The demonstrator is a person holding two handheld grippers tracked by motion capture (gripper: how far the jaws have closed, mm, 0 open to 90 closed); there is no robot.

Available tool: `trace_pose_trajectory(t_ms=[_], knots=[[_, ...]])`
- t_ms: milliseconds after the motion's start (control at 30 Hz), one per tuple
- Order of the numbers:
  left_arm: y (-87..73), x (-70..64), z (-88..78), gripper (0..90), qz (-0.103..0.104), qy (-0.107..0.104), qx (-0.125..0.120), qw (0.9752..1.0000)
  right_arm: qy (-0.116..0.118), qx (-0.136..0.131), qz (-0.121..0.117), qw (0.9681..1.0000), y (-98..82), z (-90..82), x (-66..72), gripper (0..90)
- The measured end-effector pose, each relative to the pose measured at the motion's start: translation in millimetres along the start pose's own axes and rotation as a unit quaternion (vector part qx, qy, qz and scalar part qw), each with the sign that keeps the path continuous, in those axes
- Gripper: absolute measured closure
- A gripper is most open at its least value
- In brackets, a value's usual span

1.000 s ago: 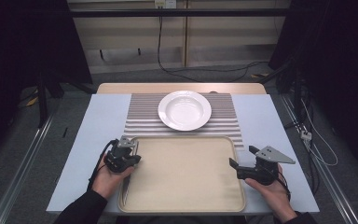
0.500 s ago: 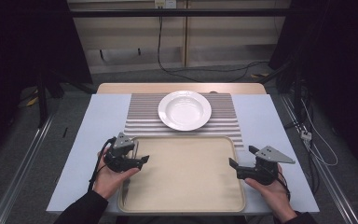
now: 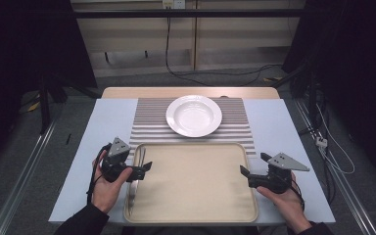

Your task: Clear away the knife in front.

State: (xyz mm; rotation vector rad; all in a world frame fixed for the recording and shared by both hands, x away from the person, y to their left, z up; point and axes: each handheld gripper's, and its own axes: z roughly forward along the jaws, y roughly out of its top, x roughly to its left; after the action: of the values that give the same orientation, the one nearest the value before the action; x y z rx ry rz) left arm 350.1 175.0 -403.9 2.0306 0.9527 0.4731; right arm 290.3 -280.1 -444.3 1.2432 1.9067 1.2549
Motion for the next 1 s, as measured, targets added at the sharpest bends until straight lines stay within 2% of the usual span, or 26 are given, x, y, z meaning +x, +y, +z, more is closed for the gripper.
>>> trace_pose_trajectory(t_ms=[33, 267, 333, 467, 667, 800, 933, 1000], knots=[[-1.1, 0.7, -3.1, 8.1, 0.006, 0.004, -0.003, 1.0, 0.0, 0.0, 0.0, 1.0, 0.0, -0.1, 0.0, 9.3], [-9.0, 8.2, -18.5, 5.8, 0.003, 0.017, -0.017, 0.9997, -0.002, -0.001, 0.0, 1.0, 0.0, -0.6, -0.8, 9.2], [-9.9, 8.2, -22.2, 5.9, 0.012, 0.022, -0.021, 0.9995, -0.002, -0.001, 0.0, 1.0, 0.0, -0.8, -0.5, 9.2], [-14.4, 8.6, -28.7, 5.9, 0.006, 0.018, -0.022, 0.9996, -0.004, -0.001, 0.0, 1.0, -0.1, -1.1, -0.9, 9.2], [-25.2, 12.7, -28.5, 6.7, -0.011, 0.024, -0.004, 0.9996, -0.003, 0.0, -0.001, 1.0, -0.2, -0.7, -0.6, 9.2], [-32.0, 15.8, -28.1, 6.9, -0.021, 0.033, -0.014, 0.9991, -0.004, 0.0, 0.0, 1.0, -0.3, -0.7, -0.7, 9.2], [-39.6, 15.9, -25.3, 6.9, -0.021, 0.035, -0.009, 0.9991, -0.006, 0.0, -0.001, 1.0, -0.3, -1.1, -1.0, 9.2], [-42.4, 14.3, -24.2, 6.9, -0.013, 0.033, -0.006, 0.9994, -0.007, -0.001, -0.001, 1.0, -0.2, -1.7, -0.9, 9.2]])
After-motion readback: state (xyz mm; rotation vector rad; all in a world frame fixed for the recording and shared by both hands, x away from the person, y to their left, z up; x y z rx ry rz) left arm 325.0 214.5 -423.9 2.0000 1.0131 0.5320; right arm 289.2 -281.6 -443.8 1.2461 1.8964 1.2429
